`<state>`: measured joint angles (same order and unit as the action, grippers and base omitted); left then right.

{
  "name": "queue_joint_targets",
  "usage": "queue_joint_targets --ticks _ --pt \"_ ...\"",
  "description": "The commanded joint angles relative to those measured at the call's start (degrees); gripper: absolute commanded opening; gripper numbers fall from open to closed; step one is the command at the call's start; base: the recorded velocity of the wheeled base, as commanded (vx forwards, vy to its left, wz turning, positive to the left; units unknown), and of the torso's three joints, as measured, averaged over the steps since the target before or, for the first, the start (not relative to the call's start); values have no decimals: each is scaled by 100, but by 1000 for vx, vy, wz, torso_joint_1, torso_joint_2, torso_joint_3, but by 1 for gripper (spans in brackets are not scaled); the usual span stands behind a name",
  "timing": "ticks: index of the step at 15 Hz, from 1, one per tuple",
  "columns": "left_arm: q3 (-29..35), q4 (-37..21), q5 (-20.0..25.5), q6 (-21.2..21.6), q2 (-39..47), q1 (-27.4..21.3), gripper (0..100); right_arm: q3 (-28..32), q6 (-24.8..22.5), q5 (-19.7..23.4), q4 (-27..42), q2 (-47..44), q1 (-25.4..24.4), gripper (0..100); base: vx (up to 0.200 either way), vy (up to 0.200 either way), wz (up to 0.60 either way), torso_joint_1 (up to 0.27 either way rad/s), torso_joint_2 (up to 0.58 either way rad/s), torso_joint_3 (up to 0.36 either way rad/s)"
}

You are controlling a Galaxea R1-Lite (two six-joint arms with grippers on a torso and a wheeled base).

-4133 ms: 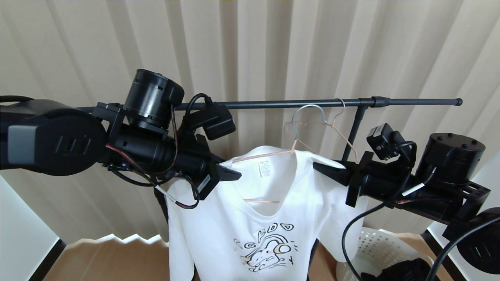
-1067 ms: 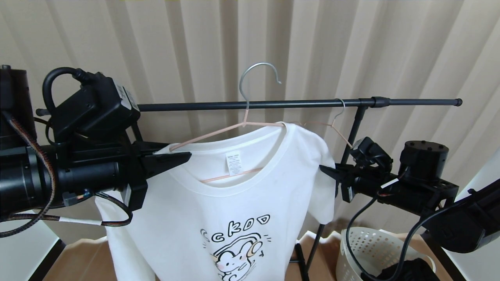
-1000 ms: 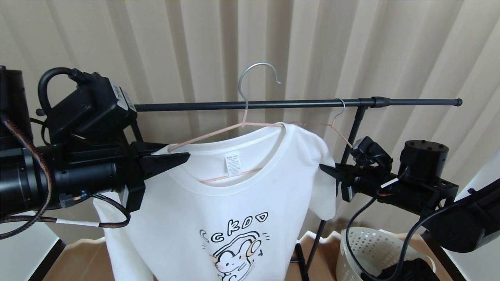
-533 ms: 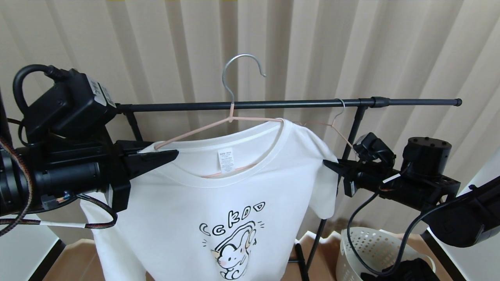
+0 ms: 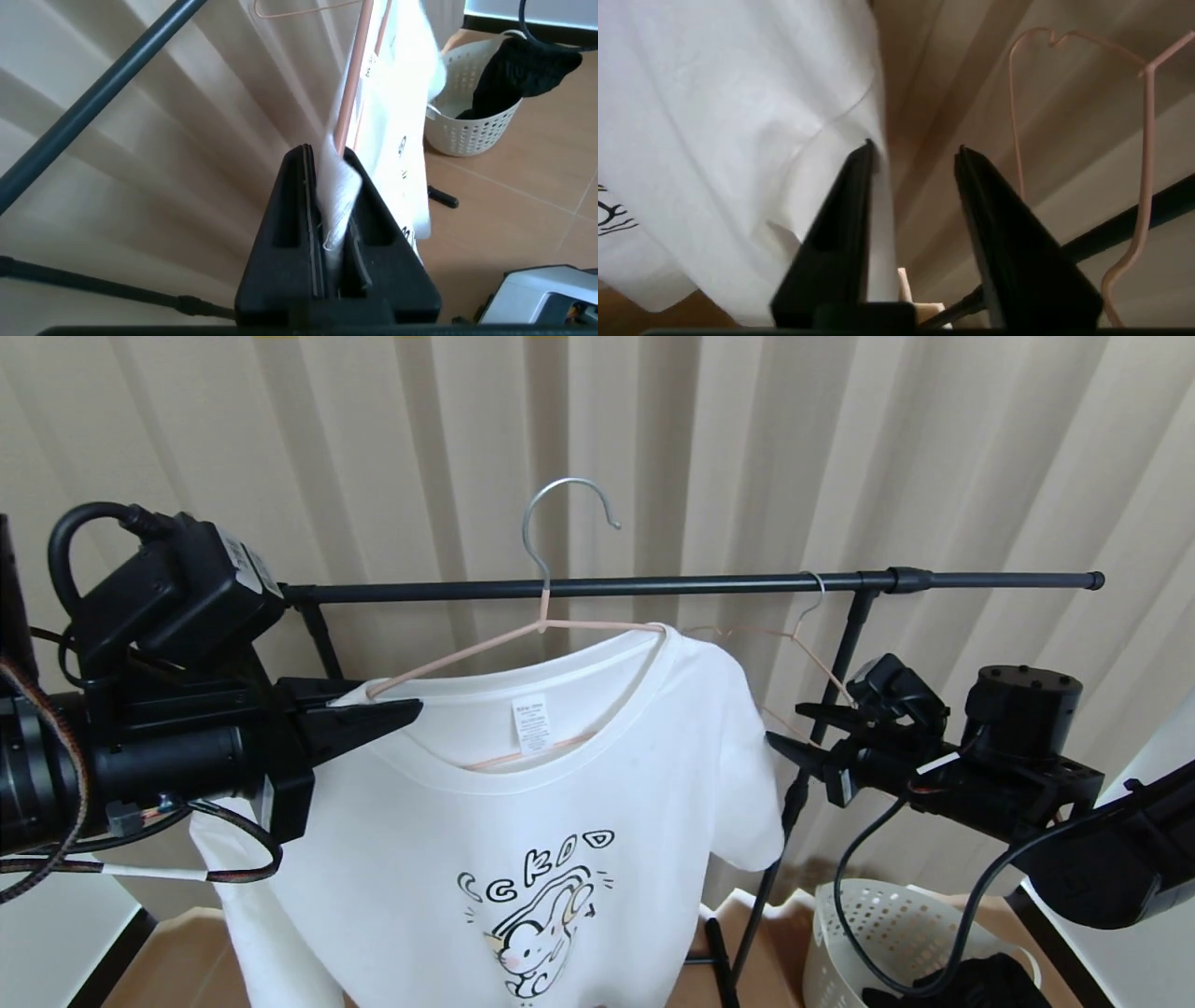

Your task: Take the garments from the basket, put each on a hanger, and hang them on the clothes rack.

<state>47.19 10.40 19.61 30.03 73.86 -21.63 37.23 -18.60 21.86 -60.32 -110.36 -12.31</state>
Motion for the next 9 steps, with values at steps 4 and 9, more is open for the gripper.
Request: queue_joint_targets --ticks 4,9 --pt "27 94 7 -32 682 431 0 -181 -3 -446 -15 604 -263 100 0 0 0 0 0 0" --pt "273 489 -502 -348 1368 493 0 -40 -3 -446 -15 709 -272 100 0 0 0 0 0 0"
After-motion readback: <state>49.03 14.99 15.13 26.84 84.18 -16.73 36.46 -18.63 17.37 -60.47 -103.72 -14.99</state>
